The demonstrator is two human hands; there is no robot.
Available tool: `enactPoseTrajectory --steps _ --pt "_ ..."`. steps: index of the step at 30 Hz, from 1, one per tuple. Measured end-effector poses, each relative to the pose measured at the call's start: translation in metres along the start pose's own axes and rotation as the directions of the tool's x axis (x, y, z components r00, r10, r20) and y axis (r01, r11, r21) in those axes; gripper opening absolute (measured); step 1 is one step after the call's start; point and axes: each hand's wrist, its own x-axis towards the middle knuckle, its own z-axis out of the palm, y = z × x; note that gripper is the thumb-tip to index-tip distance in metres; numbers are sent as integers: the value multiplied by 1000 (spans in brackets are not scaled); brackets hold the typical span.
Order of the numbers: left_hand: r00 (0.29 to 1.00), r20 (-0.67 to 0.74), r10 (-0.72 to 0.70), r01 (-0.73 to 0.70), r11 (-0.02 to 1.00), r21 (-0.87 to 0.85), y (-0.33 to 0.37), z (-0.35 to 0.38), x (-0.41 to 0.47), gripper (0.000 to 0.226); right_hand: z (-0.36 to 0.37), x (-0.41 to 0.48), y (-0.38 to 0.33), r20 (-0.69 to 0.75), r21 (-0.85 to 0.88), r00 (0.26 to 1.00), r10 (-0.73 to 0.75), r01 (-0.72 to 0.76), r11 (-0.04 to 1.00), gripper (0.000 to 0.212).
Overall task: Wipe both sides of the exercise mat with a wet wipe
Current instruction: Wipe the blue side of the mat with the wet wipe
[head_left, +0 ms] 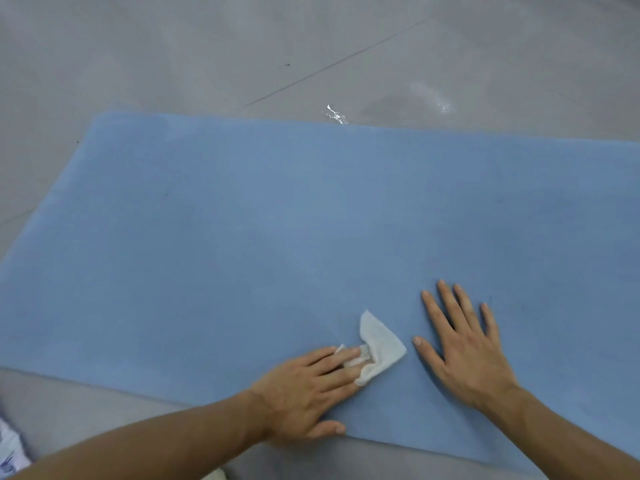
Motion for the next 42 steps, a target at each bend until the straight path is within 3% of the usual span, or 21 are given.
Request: enactPoseTrajectory --steps 3,5,12,15,17,21,25,27,32,35,39,40,42 --pt "999 -13 -41 40 996 -74 -7 0 -4 71 1 0 -1 -17 -7 1000 -6 6 1000 76" --pt "984 -4 -178 176 974 -142 -27 2 -15 73 1 -1 -2 -40 3 999 -5 5 1000 76" --pt "800 96 -593 600 796 -85 -113 -3 -79 77 1 1 -13 -77 6 996 -51 51 999 73" --pt "742 104 -662 670 737 -88 -111 0 -80 77 2 4 -21 -87 10 995 -42 43 999 74" --pt "808 89 -583 589 804 -81 -95 -1 -68 79 3 4 -25 -96 8 994 -50 51 999 74" --pt "962 24 -271 272 956 -113 -35 -3 -34 75 1 1 -26 -63 -4 983 -173 173 985 75" --pt "993 87 79 -76 996 -38 11 -13 -27 75 -1 -7 -30 -41 -43 938 -343 342 939 75" --pt "988 105 116 -114 993 -31 8 -11 -41 72 -2 -8 -31 -41 -44 935 -353 351 935 75" --pt "986 134 -101 111 991 -69 -50 -9 -83 71 -3 -7 -32 -34 -44 938 -344 342 939 74" --pt "936 142 -322 326 945 -5 -82 -10 -98 70 -2 -7 -32 -20 -43 940 -340 339 940 75" --pt "662 151 -734 749 655 -99 -102 -3 -102 79 -3 -8 -32 -6 -32 946 -325 324 945 74" --pt "647 164 -745 762 635 -125 -101 -3 -97 82 -2 -8 -32 -4 -30 946 -324 324 946 74" --pt "737 147 -660 676 723 -143 -92 -2 -79 84 -2 -8 -32 -3 -19 949 -316 316 949 73"
